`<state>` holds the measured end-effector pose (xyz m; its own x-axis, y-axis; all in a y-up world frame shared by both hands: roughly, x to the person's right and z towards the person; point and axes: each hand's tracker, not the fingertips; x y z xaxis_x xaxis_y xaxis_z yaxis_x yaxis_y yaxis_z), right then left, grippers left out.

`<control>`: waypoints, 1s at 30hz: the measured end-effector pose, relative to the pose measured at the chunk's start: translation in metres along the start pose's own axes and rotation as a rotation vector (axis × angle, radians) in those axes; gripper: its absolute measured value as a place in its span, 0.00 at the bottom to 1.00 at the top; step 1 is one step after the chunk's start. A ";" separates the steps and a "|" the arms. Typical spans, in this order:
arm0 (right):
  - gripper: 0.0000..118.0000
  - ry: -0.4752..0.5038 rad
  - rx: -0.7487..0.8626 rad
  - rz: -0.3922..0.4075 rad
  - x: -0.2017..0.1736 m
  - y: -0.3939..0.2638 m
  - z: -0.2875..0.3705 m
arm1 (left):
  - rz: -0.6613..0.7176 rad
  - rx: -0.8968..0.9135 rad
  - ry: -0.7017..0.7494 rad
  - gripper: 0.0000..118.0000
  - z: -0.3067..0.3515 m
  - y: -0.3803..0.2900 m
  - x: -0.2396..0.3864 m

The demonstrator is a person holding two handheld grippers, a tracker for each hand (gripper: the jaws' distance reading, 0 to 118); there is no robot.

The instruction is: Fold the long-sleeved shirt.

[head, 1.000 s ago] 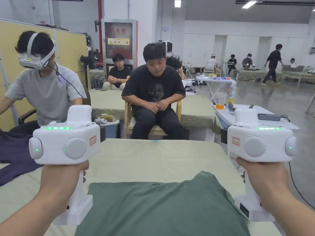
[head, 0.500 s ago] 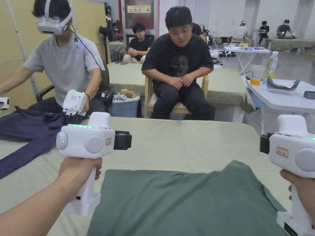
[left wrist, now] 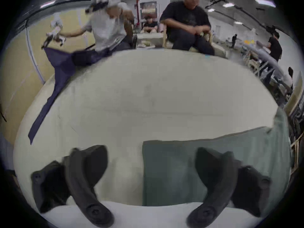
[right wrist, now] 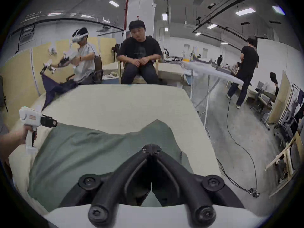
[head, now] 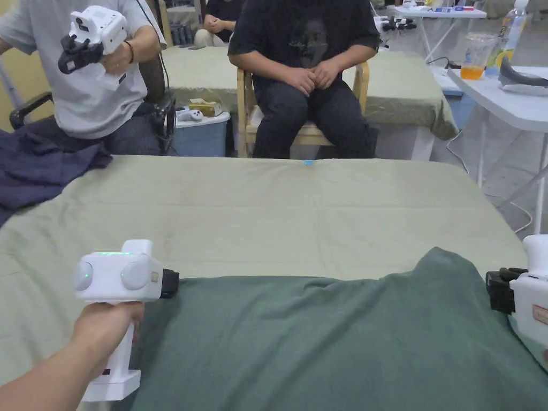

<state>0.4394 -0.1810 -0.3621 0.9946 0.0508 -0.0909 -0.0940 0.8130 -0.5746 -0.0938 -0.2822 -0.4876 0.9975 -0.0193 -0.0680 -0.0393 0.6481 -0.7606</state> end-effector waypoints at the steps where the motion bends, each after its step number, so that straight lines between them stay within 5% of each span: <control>1: 0.08 0.002 -0.016 0.000 -0.001 -0.003 -0.008 | 0.026 0.000 -0.037 0.60 -0.005 -0.003 -0.004; 2: 0.08 0.010 -0.025 -0.001 -0.002 -0.005 -0.014 | 0.039 0.023 -0.048 0.55 -0.003 -0.005 -0.006; 3: 0.08 0.018 -0.033 0.000 -0.003 -0.007 -0.019 | 0.007 0.056 -0.035 0.38 0.004 -0.007 -0.002; 4: 0.08 0.018 -0.043 0.001 -0.003 -0.008 -0.026 | -0.030 0.072 -0.060 0.05 0.007 -0.006 0.000; 10: 0.08 -0.024 -0.035 -0.061 0.016 0.014 -0.052 | -0.272 -0.014 -0.053 0.05 0.001 -0.014 0.020; 12: 0.11 -0.024 -0.016 -0.124 0.031 0.032 -0.058 | -0.126 0.050 -0.093 0.05 0.006 -0.017 0.016; 14: 0.91 0.021 -0.051 -0.172 0.049 0.055 -0.073 | -0.103 0.029 -0.114 0.05 0.001 -0.017 0.011; 15: 1.00 0.017 -0.132 -0.181 0.059 0.065 -0.086 | -0.107 0.023 -0.115 0.05 0.004 -0.019 0.014; 21: 1.00 -0.031 -0.269 -0.125 0.092 0.083 -0.149 | -0.099 0.023 -0.123 0.05 0.000 -0.022 0.013; 24: 1.00 0.067 -0.336 -0.083 0.083 0.075 -0.174 | -0.071 0.025 -0.153 0.05 0.001 -0.023 0.008; 27: 0.96 0.067 -0.443 -0.018 0.070 0.059 -0.203 | -0.061 0.045 -0.160 0.05 -0.001 -0.025 0.006; 28: 0.76 0.057 -0.441 0.002 0.067 0.053 -0.208 | -0.057 0.047 -0.164 0.05 -0.001 -0.025 0.006; 30: 0.10 0.105 -0.451 0.009 0.063 0.044 -0.212 | -0.032 0.023 -0.191 0.05 -0.003 -0.025 0.004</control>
<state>0.4883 -0.2650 -0.5652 0.9858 -0.0215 -0.1664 -0.1360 0.4782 -0.8677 -0.0890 -0.3005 -0.4704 0.9913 0.1033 0.0816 -0.0081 0.6666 -0.7454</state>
